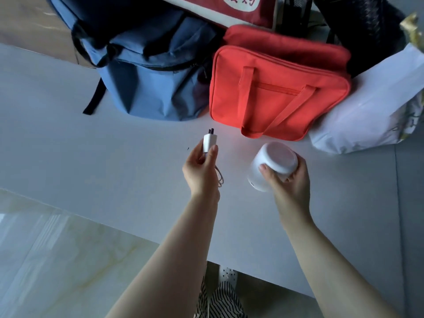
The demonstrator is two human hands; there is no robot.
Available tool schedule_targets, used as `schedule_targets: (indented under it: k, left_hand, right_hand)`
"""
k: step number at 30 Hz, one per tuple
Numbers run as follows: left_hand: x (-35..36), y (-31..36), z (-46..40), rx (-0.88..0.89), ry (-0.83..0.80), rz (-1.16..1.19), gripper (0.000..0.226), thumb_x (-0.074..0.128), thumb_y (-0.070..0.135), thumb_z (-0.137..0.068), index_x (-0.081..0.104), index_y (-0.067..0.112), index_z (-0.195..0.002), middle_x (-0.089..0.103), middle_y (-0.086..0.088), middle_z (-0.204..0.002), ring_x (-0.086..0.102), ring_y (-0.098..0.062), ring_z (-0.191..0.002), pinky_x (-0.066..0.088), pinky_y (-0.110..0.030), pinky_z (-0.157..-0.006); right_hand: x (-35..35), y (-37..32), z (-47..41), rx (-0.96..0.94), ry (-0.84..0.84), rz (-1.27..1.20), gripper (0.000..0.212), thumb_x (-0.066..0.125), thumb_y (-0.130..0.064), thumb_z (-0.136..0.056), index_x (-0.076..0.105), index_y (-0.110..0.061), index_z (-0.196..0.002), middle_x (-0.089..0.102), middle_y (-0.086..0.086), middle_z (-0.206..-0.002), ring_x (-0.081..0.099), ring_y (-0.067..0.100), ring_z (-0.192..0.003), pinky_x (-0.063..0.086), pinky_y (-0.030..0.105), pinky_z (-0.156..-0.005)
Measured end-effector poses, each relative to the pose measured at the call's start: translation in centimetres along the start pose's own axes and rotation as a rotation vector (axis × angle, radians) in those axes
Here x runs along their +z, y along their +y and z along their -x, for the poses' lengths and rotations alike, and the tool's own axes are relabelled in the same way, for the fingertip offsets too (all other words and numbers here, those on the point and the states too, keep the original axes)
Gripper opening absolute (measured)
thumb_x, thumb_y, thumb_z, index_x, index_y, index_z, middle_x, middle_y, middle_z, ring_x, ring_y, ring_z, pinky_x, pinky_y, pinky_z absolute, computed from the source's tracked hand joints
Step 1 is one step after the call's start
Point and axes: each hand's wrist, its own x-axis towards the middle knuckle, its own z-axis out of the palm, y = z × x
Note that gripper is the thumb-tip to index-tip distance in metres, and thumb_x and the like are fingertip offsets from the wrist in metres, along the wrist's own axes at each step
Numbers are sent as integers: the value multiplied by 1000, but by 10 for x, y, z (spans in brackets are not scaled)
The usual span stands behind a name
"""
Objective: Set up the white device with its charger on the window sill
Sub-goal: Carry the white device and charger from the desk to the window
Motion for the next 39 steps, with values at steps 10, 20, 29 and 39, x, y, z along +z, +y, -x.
schedule_targets:
  k: [10, 20, 29, 39]
  left_hand:
    - [-60, 81, -10, -146, 70, 388, 34, 64, 11, -88, 62, 2, -121, 67, -3, -87, 66, -9, -77, 54, -16, -80]
    - [-130, 127, 4, -85, 225, 624, 35, 68, 11, -85, 63, 0, -117, 67, -3, -79, 66, -8, -65, 55, -14, -69]
    - [-214, 129, 42, 30, 459, 746, 35, 69, 10, -84, 62, -5, -116, 68, 2, -56, 66, -7, -54, 54, -18, -71]
    - [-339, 151, 84, 193, 661, 812, 36, 67, 5, -85, 60, -8, -118, 67, 2, -52, 64, -12, -60, 56, -19, -71]
  right_hand:
    - [80, -85, -8, 126, -286, -145, 61, 75, -46, -62, 63, -20, -116, 70, -4, -111, 64, 11, -99, 49, 26, -80]
    - [153, -125, 26, 192, -566, -116, 38, 76, -43, -71, 60, -28, -102, 65, -8, -103, 61, 19, -106, 50, 37, -95]
    - [192, -143, 84, 184, -813, -6, 52, 73, -49, -73, 54, -19, -111, 59, 2, -115, 56, 21, -106, 48, 38, -97]
    - [261, -181, 190, 171, -1066, 1, 52, 72, -46, -75, 56, -14, -113, 58, 2, -106, 56, 20, -94, 45, 28, -69]
